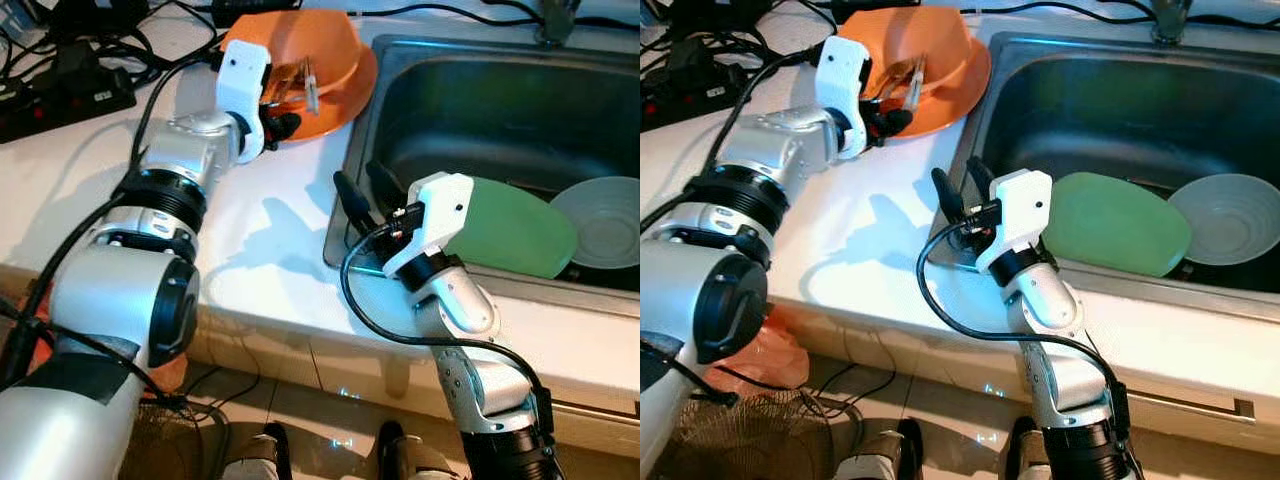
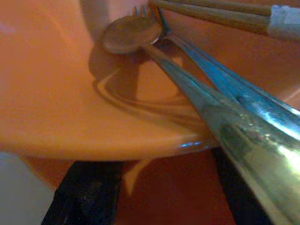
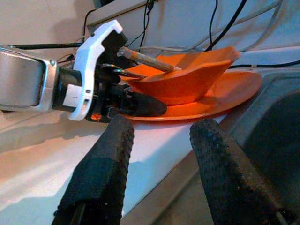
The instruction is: Kitchen organization
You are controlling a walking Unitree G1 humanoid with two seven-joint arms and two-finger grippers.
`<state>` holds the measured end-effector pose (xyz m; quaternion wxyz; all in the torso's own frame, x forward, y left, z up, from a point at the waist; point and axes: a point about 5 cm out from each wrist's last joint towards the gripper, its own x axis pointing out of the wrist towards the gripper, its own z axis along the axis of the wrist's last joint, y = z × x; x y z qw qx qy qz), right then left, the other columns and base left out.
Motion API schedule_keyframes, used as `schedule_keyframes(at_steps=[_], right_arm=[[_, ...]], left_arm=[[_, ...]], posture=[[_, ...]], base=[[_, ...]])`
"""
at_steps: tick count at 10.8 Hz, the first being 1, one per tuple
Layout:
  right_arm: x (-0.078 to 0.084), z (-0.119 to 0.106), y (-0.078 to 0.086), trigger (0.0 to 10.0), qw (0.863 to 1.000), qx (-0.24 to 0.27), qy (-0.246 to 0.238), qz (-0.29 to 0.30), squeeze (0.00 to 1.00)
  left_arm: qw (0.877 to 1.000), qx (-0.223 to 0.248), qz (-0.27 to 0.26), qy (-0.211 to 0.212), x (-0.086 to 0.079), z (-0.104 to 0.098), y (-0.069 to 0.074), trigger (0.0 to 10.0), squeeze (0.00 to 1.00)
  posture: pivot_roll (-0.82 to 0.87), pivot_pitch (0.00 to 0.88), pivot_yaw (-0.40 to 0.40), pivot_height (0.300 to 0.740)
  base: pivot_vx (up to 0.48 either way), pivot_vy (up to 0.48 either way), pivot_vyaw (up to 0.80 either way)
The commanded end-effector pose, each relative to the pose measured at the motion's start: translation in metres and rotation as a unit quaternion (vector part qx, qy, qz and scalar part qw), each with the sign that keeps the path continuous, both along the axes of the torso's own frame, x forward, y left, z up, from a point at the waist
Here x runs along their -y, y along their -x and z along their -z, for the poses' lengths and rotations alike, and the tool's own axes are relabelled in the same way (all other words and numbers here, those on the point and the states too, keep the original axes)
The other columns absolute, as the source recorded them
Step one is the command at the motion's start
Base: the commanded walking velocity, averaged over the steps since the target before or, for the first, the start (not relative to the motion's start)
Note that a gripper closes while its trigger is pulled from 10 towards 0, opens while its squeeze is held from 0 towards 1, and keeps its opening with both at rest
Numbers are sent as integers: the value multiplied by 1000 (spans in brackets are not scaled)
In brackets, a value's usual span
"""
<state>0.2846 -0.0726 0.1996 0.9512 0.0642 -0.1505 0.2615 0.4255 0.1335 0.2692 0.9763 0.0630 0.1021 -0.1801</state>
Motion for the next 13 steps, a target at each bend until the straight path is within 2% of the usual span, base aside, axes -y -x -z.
schedule_keyframes(at_steps=[1,5,9,13], right_arm=[[3,41,-4,10000,996,-93,12,4,0],[0,41,-9,10000,996,-88,9,0,0],[-4,42,-12,10000,996,-86,7,-8,0],[-3,43,-14,10000,996,-87,6,-9,0]], left_arm=[[999,-33,-4,-10,-8,14,2,10000,0],[998,-62,16,6,-18,14,8,10000,0],[995,-98,19,30,-26,28,22,10000,0],[992,-112,15,48,-28,33,54,10000,0]], posture=[[70,255,136,740],[100,230,148,740],[116,223,148,740],[137,218,144,740]], base=[[0,0,0],[0,0,0],[0,0,0],[0,0,0]])
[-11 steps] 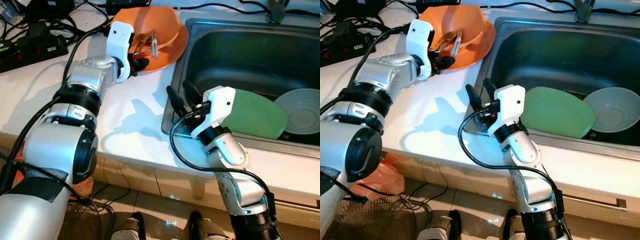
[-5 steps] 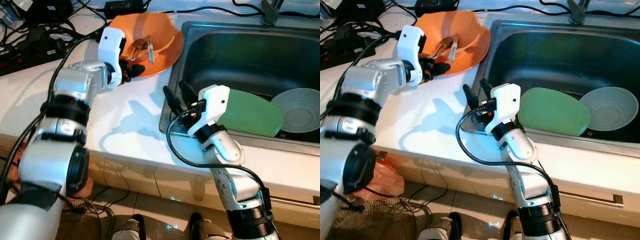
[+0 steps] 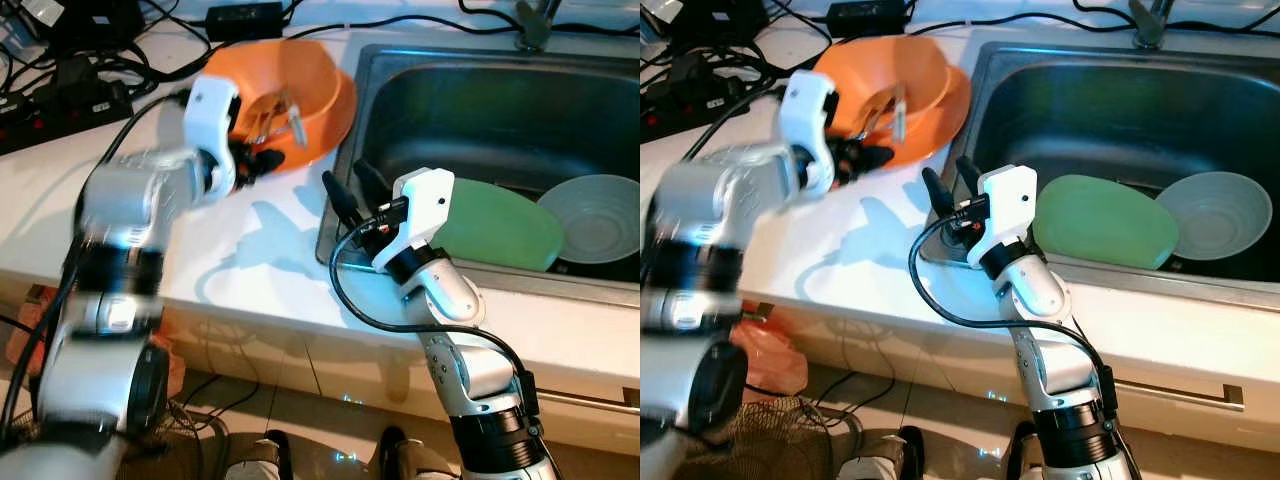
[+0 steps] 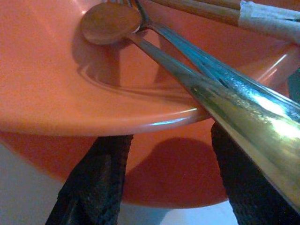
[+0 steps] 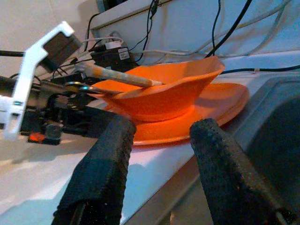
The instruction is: Kitchen organization
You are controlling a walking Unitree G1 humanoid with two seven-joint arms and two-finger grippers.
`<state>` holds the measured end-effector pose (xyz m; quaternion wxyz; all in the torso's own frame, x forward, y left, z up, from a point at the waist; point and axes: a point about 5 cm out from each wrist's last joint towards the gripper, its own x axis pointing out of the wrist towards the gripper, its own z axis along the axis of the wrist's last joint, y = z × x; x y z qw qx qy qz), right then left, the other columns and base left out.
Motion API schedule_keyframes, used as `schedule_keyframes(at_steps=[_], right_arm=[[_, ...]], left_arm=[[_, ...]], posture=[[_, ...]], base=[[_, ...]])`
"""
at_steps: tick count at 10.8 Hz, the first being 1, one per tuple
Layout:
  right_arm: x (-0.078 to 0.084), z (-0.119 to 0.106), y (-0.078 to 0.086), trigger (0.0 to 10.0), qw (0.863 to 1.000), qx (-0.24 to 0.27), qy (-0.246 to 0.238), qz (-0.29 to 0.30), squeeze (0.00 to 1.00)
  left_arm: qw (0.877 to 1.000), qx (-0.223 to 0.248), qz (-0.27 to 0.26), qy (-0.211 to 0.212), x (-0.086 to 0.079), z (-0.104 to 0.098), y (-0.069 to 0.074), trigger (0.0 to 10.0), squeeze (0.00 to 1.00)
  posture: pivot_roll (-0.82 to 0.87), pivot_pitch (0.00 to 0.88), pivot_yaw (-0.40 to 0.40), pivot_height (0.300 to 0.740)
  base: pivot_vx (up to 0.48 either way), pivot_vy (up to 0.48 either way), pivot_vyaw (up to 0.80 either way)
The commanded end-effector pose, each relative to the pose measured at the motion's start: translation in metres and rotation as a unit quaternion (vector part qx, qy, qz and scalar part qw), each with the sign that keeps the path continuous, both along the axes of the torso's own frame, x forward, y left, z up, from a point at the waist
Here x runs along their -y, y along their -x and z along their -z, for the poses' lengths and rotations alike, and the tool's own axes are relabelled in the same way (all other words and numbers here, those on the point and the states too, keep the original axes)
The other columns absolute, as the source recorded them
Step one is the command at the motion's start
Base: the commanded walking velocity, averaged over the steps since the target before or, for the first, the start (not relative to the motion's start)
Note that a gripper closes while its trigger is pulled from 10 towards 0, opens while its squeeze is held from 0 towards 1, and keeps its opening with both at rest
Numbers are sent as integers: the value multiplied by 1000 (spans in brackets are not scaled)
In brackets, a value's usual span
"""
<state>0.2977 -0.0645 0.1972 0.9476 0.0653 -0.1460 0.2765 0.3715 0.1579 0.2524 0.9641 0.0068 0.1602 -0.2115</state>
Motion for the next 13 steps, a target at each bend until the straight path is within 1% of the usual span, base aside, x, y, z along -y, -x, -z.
schedule_keyframes(at_steps=[1,2,3,5,6,7,8,9,11,13], right_arm=[[3,41,-2,10000,996,-84,5,4,0],[3,41,-4,10000,996,-83,6,2,0],[3,40,-5,10000,997,-81,6,0,0],[4,40,-8,10000,997,-80,7,-2,0],[3,40,-10,10000,997,-78,8,-3,0],[3,40,-11,10000,997,-78,9,-4,0],[5,39,-14,10000,997,-74,11,1,0],[7,38,-16,10000,997,-72,12,6,0],[11,39,-18,10000,997,-72,16,9,0],[10,38,-21,10000,997,-71,20,2,0]], left_arm=[[999,-46,-15,-2,-6,20,10,10000,0],[999,-47,-23,-2,-7,21,17,10000,0],[998,-46,-32,3,-8,20,28,10000,0],[999,-35,-41,-1,-7,17,34,10000,0],[998,-17,-50,-16,-6,13,36,10000,0],[998,-1,-56,-32,-7,11,34,10000,0],[993,68,-86,-46,-11,2,29,10000,0],[991,86,-95,-37,-12,0,28,10000,0],[990,94,-94,-44,-16,0,37,10000,0],[988,94,-112,-56,-29,4,43,10000,0]], posture=[[146,217,140,740],[152,214,134,740],[154,210,130,740],[164,199,122,740],[165,192,118,740],[162,186,115,740],[154,183,111,740],[152,181,104,740],[159,178,95,740],[163,178,80,740]], base=[[0,0,0],[0,0,0],[0,0,0],[0,0,0],[0,0,0],[0,0,0],[0,0,0],[0,0,0],[0,0,0],[0,0,0]])
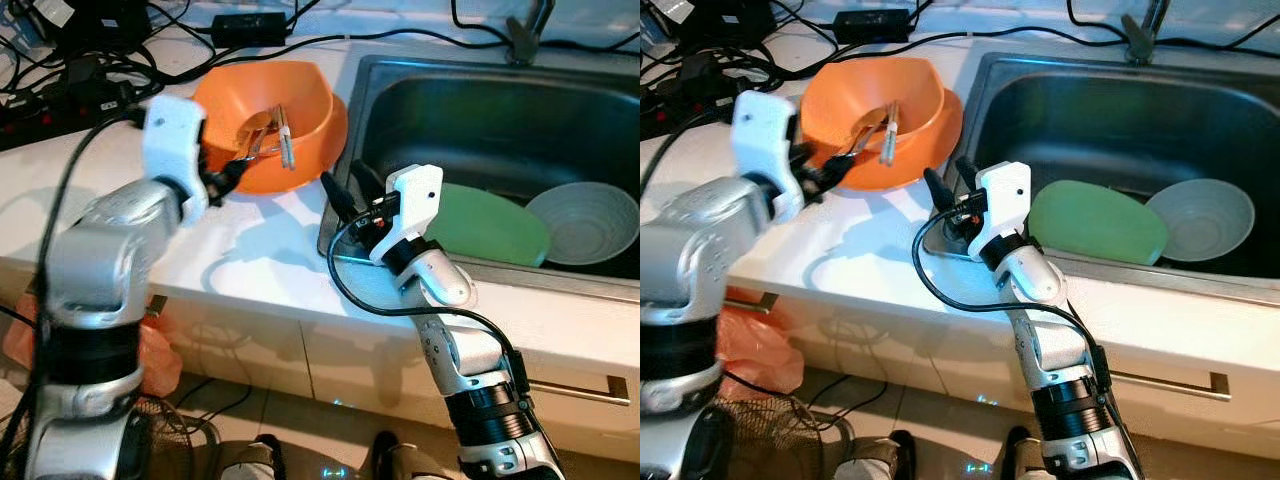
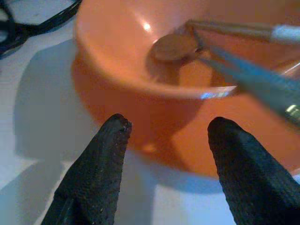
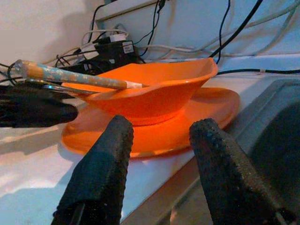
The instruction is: Kitchen organization
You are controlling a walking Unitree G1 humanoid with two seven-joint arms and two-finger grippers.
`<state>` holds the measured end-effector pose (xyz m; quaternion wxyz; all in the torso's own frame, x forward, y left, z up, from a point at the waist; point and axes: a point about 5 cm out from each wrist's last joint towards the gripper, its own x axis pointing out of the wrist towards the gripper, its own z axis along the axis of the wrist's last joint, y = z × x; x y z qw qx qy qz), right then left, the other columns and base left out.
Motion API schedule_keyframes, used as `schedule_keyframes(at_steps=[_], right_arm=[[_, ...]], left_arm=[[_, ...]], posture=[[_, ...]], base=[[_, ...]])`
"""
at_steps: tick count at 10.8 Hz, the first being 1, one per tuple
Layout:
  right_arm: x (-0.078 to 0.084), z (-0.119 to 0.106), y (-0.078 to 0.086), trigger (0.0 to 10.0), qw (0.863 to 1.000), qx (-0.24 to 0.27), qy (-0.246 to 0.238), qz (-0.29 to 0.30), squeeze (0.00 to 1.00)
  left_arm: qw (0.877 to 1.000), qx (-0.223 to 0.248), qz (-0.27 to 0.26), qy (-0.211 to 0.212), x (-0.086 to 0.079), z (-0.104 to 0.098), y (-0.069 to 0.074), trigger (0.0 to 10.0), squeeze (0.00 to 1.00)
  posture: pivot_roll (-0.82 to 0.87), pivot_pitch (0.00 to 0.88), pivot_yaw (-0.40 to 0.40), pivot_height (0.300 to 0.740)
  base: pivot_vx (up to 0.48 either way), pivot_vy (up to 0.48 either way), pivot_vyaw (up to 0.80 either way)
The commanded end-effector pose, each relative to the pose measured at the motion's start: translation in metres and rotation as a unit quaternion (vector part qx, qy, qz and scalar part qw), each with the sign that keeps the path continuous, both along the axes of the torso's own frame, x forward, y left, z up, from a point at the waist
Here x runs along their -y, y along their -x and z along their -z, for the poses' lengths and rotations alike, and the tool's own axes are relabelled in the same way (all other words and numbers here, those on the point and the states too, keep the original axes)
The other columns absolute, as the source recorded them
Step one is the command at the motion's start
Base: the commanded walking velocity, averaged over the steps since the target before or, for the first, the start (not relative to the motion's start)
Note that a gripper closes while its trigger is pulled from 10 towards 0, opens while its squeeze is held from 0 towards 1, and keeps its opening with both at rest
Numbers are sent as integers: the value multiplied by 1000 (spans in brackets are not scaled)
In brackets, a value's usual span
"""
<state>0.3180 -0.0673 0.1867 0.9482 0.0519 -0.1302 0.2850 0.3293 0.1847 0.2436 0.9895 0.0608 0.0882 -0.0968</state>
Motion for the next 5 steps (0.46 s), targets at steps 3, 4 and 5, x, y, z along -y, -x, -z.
schedule_keyframes(at_steps=[3,4,5], right_arm=[[11,26,-7,10000,998,-55,9,4,0],[12,26,-9,10000,998,-54,13,4,0],[14,26,-12,10000,998,-53,16,4,0]], left_arm=[[997,5,-68,-27,-40,0,22,10000,0],[991,16,-111,-69,-60,-3,28,10000,0],[982,45,-161,-87,-77,-10,31,10000,0]], posture=[[173,163,49,740],[179,150,38,740],[182,133,29,740]], base=[[0,0,0],[0,0,0],[0,0,0]])
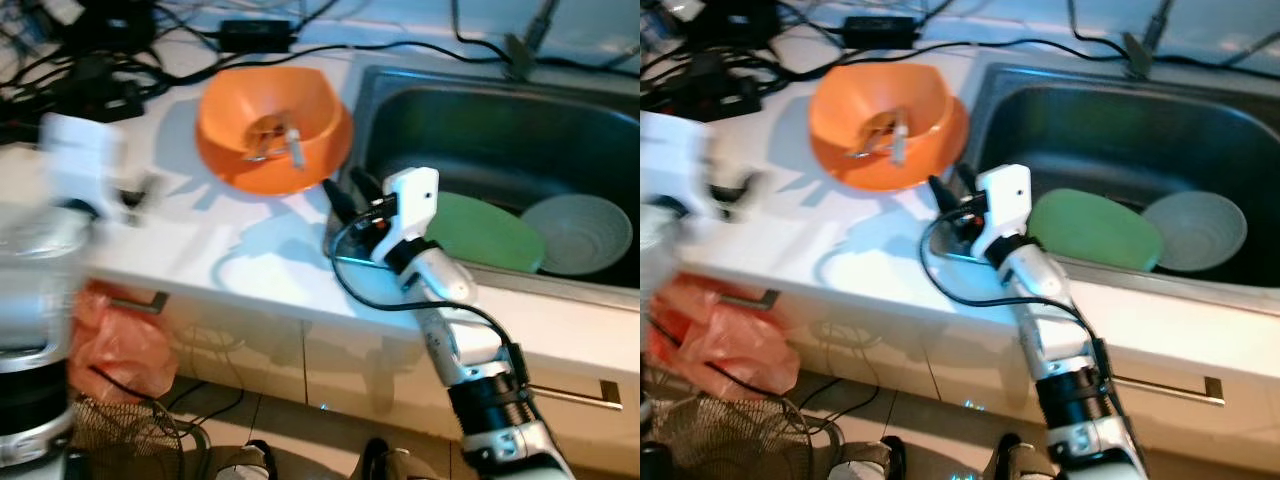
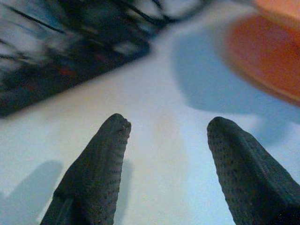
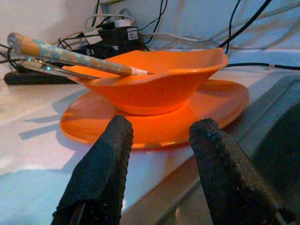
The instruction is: Kitchen organization
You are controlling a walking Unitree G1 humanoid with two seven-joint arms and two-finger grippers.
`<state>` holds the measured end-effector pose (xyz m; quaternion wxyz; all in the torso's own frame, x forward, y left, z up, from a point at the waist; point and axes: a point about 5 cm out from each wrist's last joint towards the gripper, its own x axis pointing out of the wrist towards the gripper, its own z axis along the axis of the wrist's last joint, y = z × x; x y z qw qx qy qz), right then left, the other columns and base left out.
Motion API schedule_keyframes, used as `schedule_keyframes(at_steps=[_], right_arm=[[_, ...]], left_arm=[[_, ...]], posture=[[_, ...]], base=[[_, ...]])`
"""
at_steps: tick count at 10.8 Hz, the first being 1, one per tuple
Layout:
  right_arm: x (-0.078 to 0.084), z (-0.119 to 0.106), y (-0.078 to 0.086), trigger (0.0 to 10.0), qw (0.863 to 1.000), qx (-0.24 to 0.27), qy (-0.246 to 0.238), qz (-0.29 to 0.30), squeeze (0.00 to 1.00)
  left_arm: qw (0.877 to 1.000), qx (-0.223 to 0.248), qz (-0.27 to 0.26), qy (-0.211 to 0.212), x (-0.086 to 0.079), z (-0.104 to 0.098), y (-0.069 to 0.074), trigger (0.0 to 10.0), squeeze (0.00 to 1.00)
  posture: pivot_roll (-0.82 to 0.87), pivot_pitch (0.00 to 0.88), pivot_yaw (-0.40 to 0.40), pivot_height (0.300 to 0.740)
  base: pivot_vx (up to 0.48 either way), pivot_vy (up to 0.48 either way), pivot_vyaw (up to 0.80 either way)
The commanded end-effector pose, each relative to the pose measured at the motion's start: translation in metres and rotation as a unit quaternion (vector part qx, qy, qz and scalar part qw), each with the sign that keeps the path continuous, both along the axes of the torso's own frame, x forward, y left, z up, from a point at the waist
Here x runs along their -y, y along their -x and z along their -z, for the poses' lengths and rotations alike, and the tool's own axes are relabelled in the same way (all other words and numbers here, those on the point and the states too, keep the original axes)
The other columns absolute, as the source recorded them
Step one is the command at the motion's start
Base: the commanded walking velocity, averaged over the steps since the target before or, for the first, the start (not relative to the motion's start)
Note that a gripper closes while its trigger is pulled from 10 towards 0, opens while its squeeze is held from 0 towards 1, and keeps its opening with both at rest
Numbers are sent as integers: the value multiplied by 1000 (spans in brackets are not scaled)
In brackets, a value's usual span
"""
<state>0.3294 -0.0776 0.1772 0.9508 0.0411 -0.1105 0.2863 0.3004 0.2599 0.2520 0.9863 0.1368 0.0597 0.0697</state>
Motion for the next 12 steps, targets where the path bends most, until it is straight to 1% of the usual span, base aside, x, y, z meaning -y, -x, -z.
schedule_keyframes(at_steps=[1,2,3,4,5,6,7,8,9,10,11,12], right_arm=[[6,16,-3,10000,999,-36,4,7,0],[9,17,-6,10000,999,-35,6,11,0],[12,16,-7,10000,999,-33,8,18,0],[15,16,-9,10000,999,-32,9,23,0],[18,17,-9,10000,999,-31,10,28,0],[22,19,-10,10000,999,-34,11,33,0],[27,23,-12,10000,998,-38,15,46,0],[33,25,-14,10000,997,-42,19,59,0],[39,27,-16,10000,996,-45,23,68,0],[51,31,-18,10000,994,-52,28,89,0],[65,33,-22,10000,990,-56,36,124,0],[79,32,-25,10000,985,-59,37,159,0]], left_arm=[[998,34,-41,-40,-13,-7,2,10000,0],[995,64,-36,-61,-11,-9,0,10000,0],[989,128,9,-70,5,-15,-4,10000,0],[982,161,46,-93,20,-22,-6,10000,0],[964,201,104,-139,41,-33,-6,10000,0],[949,230,151,-156,58,-38,-6,10000,0],[937,248,190,-158,73,-36,-7,10000,0],[929,254,211,-169,83,-34,-7,10000,0],[920,253,234,-189,90,-31,-7,10000,0],[903,252,275,-212,102,-27,-6,10000,0],[891,240,310,-230,112,-18,-5,10000,0],[876,219,341,-261,120,-5,-5,10000,0]], posture=[[178,115,23,740],[169,103,20,740],[155,95,21,740],[145,91,20,740],[141,93,19,740],[140,92,17,740],[138,92,15,740],[138,92,15,740],[134,92,14,740],[136,92,12,740],[139,93,14,740],[133,92,16,740]], base=[[0,0,0],[0,0,0],[0,0,0],[0,0,0],[0,0,0],[0,0,0],[0,0,0],[0,0,0],[0,0,0],[0,0,0],[0,0,0],[0,0,0]])
